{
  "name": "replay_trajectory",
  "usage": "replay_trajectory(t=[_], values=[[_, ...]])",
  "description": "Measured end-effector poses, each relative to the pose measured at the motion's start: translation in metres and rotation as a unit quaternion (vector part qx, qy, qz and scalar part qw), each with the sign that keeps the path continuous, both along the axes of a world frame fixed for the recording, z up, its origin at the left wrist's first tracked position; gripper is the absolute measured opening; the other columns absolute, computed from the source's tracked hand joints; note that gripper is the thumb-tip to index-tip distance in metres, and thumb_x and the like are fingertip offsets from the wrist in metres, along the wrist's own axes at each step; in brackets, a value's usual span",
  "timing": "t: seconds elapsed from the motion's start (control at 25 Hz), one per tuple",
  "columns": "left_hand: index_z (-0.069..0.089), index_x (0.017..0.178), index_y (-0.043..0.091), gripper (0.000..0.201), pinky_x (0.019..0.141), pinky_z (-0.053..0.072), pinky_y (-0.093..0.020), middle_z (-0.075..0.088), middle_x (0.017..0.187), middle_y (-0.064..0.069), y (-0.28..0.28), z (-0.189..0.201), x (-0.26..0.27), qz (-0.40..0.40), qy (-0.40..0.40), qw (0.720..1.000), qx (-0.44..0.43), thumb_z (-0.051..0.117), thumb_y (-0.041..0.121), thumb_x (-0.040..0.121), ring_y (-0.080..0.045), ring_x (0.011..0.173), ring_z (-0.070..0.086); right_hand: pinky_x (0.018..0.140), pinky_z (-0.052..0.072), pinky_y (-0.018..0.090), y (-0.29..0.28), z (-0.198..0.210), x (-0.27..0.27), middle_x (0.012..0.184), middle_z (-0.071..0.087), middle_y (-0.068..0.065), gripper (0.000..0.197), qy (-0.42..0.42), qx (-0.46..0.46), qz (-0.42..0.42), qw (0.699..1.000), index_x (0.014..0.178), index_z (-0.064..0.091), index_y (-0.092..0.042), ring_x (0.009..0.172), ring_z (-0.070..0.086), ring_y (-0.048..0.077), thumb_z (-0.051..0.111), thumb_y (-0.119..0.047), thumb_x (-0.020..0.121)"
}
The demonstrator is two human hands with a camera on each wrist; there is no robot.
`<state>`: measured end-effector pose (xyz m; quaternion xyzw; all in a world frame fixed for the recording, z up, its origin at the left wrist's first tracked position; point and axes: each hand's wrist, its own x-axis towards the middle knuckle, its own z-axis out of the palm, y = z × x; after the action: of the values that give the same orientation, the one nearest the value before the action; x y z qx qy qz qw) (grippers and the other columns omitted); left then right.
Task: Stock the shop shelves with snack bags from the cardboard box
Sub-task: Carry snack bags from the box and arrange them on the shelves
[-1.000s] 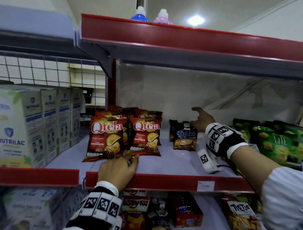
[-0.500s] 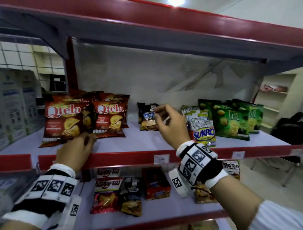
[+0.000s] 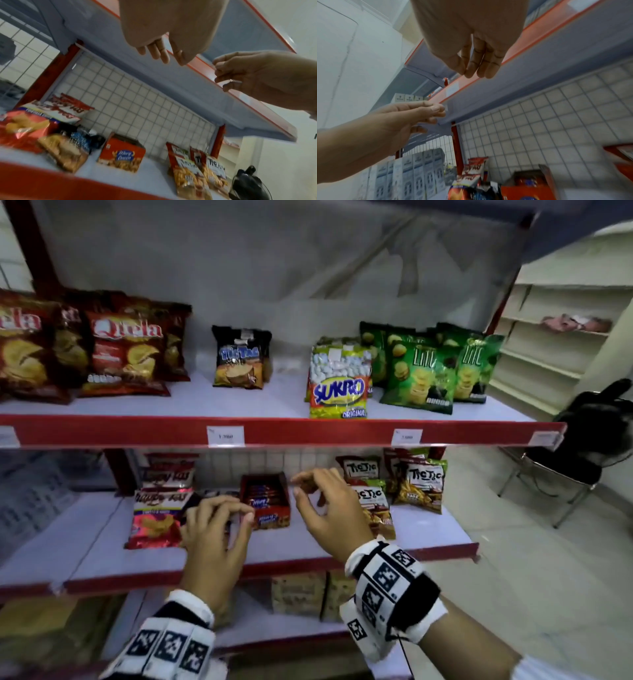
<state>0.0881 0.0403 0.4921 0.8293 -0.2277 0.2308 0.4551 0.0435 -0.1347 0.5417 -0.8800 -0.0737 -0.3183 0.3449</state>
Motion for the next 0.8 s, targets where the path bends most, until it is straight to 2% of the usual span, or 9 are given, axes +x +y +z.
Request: replay_trajectory(t=[0.08,0.2,0.24,0.32,0.36,0.44,0.52,0.68,0.8], values=[[0.065,0.086,0.017,0.040,0.084,0.043,-0.050,0.057,0.098,-0.003,-0.014,-0.034,-0.022,-0.018,0.053,0.998,0.034,0.038,0.046,0.085,-0.029,0.097,0.050,0.073,0.034,0.012,-0.010,-0.037,-0.015,0.086,0.056,-0.009,0.010,0.041,0.012,0.002,0.999,0.097,0.064,-0.012,0.083,0.050,0.010,0.058,-0.011,0.089],[0.064,0.091,0.021,0.043,0.090,0.039,-0.047,0.057,0.101,0.000,-0.024,-0.088,-0.044,-0.045,0.161,0.981,0.096,0.034,0.051,0.085,-0.028,0.102,0.050,0.074,0.042,0.020,-0.022,-0.095,-0.033,0.088,0.058,-0.006,0.014,0.116,0.048,0.001,0.992,0.101,0.063,-0.015,0.087,0.055,0.013,0.058,-0.010,0.089],[0.064,0.094,0.022,0.038,0.091,0.039,-0.045,0.056,0.102,0.000,-0.025,-0.107,-0.048,-0.056,0.196,0.973,0.107,0.039,0.049,0.088,-0.028,0.104,0.049,0.076,0.045,0.023,-0.024,-0.114,-0.038,0.089,0.057,-0.008,0.015,0.141,0.056,-0.003,0.988,0.102,0.062,-0.016,0.089,0.055,0.014,0.058,-0.010,0.089],[0.063,0.098,0.021,0.014,0.090,0.039,-0.038,0.054,0.105,0.002,-0.024,-0.141,-0.055,-0.071,0.235,0.962,0.117,0.054,0.030,0.093,-0.025,0.108,0.046,0.080,0.045,0.026,-0.025,-0.150,-0.045,0.091,0.053,-0.011,0.015,0.193,0.070,-0.015,0.979,0.103,0.061,-0.015,0.092,0.055,0.015,0.057,-0.011,0.089],[0.061,0.100,0.021,0.009,0.089,0.038,-0.033,0.052,0.107,0.004,-0.023,-0.160,-0.057,-0.075,0.246,0.959,0.123,0.058,0.021,0.092,-0.024,0.110,0.044,0.080,0.046,0.026,-0.025,-0.171,-0.049,0.092,0.054,-0.010,0.014,0.226,0.088,-0.021,0.970,0.103,0.061,-0.016,0.091,0.055,0.014,0.056,-0.013,0.091],[0.057,0.103,0.022,0.015,0.091,0.034,-0.026,0.048,0.111,0.006,-0.018,-0.197,-0.063,-0.080,0.286,0.946,0.127,0.059,0.013,0.091,-0.021,0.114,0.041,0.079,0.047,0.025,-0.025,-0.213,-0.059,0.094,0.058,-0.005,0.013,0.291,0.146,-0.033,0.945,0.103,0.059,-0.025,0.088,0.057,0.012,0.056,-0.019,0.093],[0.055,0.105,0.023,0.017,0.096,0.034,-0.026,0.047,0.115,0.004,-0.014,-0.232,-0.070,-0.081,0.344,0.925,0.140,0.057,0.013,0.092,-0.019,0.117,0.039,0.077,0.048,0.023,-0.022,-0.254,-0.072,0.095,0.061,0.001,0.015,0.339,0.190,-0.059,0.920,0.104,0.056,-0.031,0.086,0.059,0.013,0.055,-0.021,0.094],[0.060,0.108,0.012,0.020,0.097,0.037,-0.029,0.055,0.116,-0.004,-0.010,-0.285,-0.077,-0.074,0.389,0.906,0.146,0.060,0.009,0.089,-0.023,0.113,0.045,0.079,0.048,0.023,-0.019,-0.320,-0.090,0.094,0.063,0.000,0.016,0.391,0.215,-0.105,0.889,0.107,0.058,-0.026,0.089,0.060,0.017,0.055,-0.019,0.093],[0.060,0.107,0.015,0.018,0.092,0.036,-0.023,0.054,0.108,0.005,-0.009,-0.335,-0.076,-0.070,0.408,0.900,0.136,0.060,0.010,0.089,-0.017,0.109,0.049,0.089,0.049,0.029,-0.013,-0.380,-0.090,0.105,0.064,0.004,0.016,0.419,0.223,-0.119,0.872,0.106,0.057,-0.030,0.097,0.062,0.017,0.056,-0.022,0.093]])
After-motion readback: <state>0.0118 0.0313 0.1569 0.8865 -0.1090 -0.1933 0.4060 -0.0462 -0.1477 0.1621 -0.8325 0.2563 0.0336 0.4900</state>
